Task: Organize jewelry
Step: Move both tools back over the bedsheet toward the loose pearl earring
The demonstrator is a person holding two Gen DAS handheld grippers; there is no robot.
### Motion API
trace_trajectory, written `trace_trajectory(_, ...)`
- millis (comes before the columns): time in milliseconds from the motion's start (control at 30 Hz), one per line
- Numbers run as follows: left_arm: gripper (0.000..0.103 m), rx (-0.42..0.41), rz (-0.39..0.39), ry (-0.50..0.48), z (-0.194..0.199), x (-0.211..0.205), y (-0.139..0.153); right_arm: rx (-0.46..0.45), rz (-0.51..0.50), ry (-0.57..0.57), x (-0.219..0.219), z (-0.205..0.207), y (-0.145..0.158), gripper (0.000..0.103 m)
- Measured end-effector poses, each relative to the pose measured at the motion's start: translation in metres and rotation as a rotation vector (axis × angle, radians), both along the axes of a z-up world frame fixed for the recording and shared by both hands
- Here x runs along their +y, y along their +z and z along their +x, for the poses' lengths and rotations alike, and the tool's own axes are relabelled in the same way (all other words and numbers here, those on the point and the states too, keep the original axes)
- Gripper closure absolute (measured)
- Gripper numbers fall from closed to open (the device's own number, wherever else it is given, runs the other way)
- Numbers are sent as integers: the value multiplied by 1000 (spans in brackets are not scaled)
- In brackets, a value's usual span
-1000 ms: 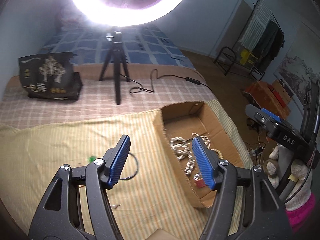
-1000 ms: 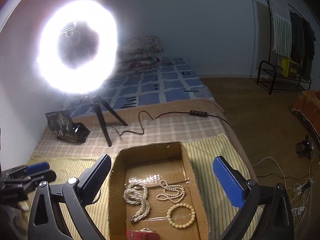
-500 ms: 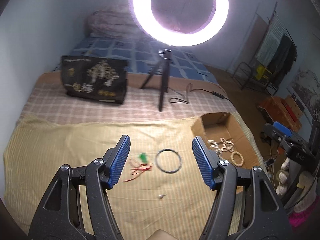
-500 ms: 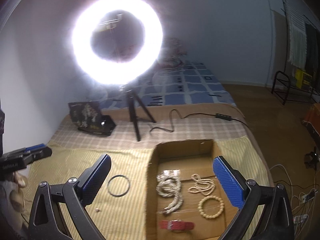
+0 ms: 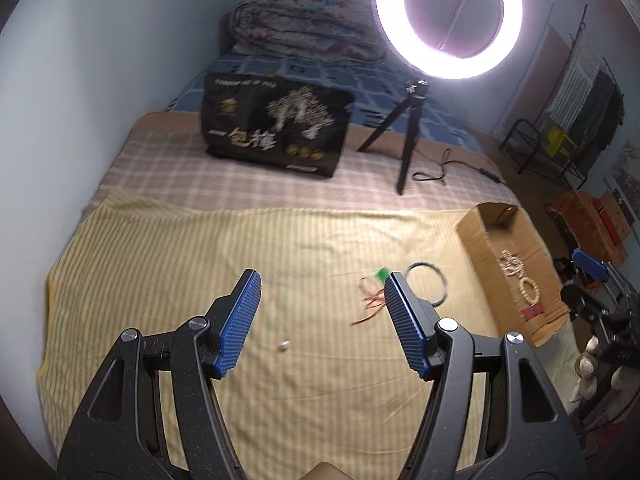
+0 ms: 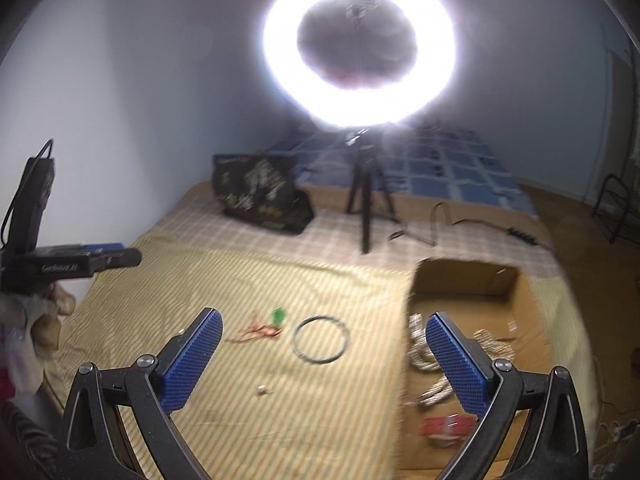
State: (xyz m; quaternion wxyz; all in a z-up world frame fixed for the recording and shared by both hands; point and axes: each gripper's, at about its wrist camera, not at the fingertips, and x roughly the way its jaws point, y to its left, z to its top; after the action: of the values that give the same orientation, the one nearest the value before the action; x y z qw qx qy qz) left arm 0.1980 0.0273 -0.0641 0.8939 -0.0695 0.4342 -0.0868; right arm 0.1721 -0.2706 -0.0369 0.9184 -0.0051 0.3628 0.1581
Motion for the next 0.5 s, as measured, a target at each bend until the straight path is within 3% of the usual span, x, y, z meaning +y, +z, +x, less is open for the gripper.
trace_trajectory(100, 40, 25, 3, 5, -2, 12, -14, 21, -22, 36, 17, -5, -18, 0)
trace_trajectory(167, 49, 56, 14, -2, -3, 16, -27, 37, -45, 60, 26, -8, -30, 1)
trace_trajectory(333, 56, 121, 32, -35, -4, 19, -58, 97, -101, 153, 50, -16, -63, 14)
trace_trajectory(500, 65, 170, 51, -77, -5, 15, -85, 187, -128, 218, 63, -14, -96, 36)
